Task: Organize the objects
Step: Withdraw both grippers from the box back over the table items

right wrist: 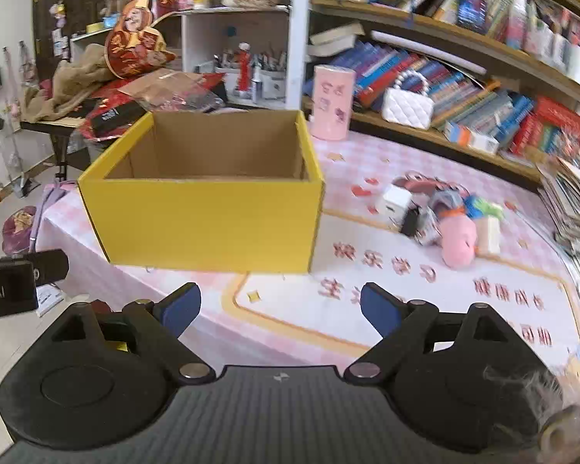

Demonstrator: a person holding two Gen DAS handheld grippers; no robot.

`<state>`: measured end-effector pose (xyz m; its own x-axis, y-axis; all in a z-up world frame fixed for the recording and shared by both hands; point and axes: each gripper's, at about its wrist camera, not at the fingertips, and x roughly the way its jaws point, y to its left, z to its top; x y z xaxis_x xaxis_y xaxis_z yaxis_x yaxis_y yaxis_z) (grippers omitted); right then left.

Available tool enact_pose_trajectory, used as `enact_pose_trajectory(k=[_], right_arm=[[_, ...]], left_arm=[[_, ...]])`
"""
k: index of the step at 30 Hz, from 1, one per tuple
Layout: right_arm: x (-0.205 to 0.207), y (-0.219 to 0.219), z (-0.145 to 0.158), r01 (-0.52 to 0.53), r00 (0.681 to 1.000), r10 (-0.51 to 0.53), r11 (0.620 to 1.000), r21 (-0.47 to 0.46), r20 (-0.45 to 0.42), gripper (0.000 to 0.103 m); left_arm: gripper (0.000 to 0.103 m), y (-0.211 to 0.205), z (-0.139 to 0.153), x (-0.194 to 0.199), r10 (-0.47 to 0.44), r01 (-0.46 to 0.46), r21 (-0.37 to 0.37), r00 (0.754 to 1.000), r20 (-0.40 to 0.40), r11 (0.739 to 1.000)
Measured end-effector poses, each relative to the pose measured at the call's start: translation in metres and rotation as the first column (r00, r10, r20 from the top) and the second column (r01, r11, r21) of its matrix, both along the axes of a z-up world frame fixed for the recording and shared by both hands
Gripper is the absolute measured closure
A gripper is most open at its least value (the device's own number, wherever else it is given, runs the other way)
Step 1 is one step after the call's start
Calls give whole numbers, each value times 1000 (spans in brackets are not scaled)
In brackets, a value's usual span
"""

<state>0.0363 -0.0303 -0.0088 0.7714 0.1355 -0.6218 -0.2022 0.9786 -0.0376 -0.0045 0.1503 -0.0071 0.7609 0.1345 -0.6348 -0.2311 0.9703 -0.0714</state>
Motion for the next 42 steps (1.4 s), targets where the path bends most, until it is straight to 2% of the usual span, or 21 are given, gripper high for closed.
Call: enact_pose_trajectory(k=[7,20,36,42], right_arm=[[-23,-16,-8,66,997,-66,998,1,-27,11],[-43,-57,-19,218,972,-219,976,-15,-86,3],[-42,-121,-27,377,918,-378,926,-31,-117,3],[-32,-149,-29,409,903,-409,912,-30,-134,3]], left_arm=[[5,-19,-8,-9,-72,73,6,997,-41,997],[2,-60,-18,-9,-220,220,1,972,-89,975],[1,-128,-25,22,-378,380,-7,919,-117,925],[1,-155,-26,39,-410,413,-2,903,-129,911]])
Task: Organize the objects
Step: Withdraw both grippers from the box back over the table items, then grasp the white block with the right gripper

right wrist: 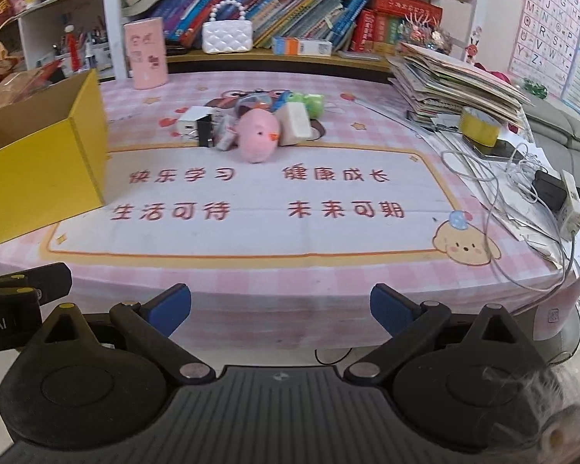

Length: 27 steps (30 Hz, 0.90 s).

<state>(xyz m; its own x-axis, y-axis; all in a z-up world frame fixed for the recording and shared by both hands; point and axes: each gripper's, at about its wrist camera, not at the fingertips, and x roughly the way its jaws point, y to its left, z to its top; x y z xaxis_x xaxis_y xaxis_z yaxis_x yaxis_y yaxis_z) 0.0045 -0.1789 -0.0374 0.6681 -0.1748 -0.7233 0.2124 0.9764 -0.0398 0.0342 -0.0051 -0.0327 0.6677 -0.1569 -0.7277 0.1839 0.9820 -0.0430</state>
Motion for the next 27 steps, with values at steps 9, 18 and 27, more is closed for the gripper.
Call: enact_pose_trajectory(k=[9,18,27], right_arm=[[32,-37,-3,14,1000,-13,1000,11,-19,2],[72,-63,-6,-9,999,10,1000,20,-33,2],[104,-85,-3,-57,998,57,997,42,-5,8]], left_arm=[[1,-38,-3,31,-24,24,15,1000,-15,1000],[1,-62,-4,63,-2,3,15,1000,-30,1000],[1,-83,-2,86,38,-37,24,999,-20,999]])
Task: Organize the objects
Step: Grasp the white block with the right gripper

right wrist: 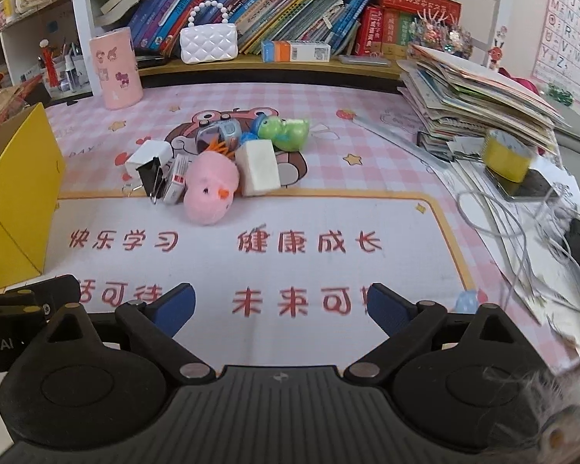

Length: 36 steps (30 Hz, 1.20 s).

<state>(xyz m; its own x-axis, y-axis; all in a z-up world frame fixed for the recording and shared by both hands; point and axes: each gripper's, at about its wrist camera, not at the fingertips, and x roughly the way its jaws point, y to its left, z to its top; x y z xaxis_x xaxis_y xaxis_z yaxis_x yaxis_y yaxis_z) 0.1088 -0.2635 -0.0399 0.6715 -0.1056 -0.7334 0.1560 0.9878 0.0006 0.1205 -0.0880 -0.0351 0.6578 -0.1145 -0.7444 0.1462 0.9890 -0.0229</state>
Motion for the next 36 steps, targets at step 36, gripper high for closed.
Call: enact_pose_trajectory(k=[36], right_arm=[[75,-54,-7,-166,985,159,979,120,68,49]], left_arm=[[31,-52,-12,49,69,-69,21,998,-15,997]])
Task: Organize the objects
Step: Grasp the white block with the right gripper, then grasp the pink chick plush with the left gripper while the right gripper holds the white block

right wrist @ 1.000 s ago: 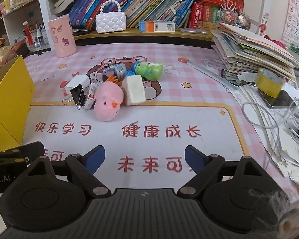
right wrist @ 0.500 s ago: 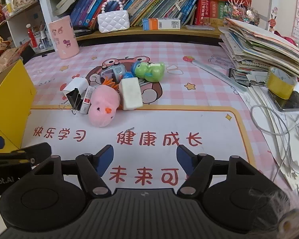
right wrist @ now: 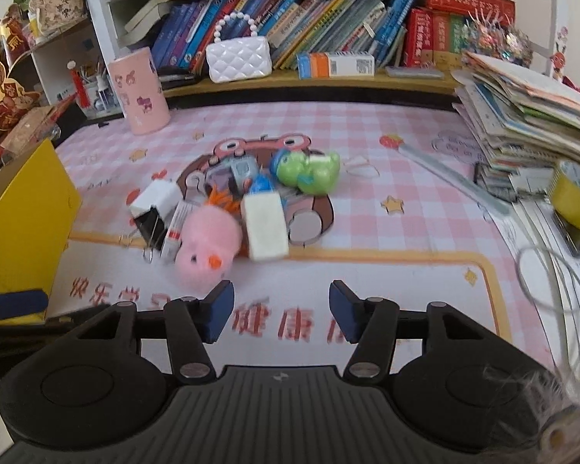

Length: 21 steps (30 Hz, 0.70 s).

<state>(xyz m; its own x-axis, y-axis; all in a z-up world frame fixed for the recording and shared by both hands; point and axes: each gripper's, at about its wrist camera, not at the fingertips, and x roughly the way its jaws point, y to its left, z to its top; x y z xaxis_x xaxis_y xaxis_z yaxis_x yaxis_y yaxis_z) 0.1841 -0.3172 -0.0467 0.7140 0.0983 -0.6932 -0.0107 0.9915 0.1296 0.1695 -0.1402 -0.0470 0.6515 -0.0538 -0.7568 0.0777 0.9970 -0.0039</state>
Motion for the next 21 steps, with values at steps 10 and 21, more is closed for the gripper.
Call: enact_pose_trajectory(k=[10,21], right_arm=[[65,3,-13,-65,998,65,998,7,16,60],[85,-10,-17,-93,996,93,991,97,4,78]], left_arm=[[31,-6,-4,15,-8,8,9,1000,-8,1000],[31,-21,-6,38,-34,34,15,999,-12,999]])
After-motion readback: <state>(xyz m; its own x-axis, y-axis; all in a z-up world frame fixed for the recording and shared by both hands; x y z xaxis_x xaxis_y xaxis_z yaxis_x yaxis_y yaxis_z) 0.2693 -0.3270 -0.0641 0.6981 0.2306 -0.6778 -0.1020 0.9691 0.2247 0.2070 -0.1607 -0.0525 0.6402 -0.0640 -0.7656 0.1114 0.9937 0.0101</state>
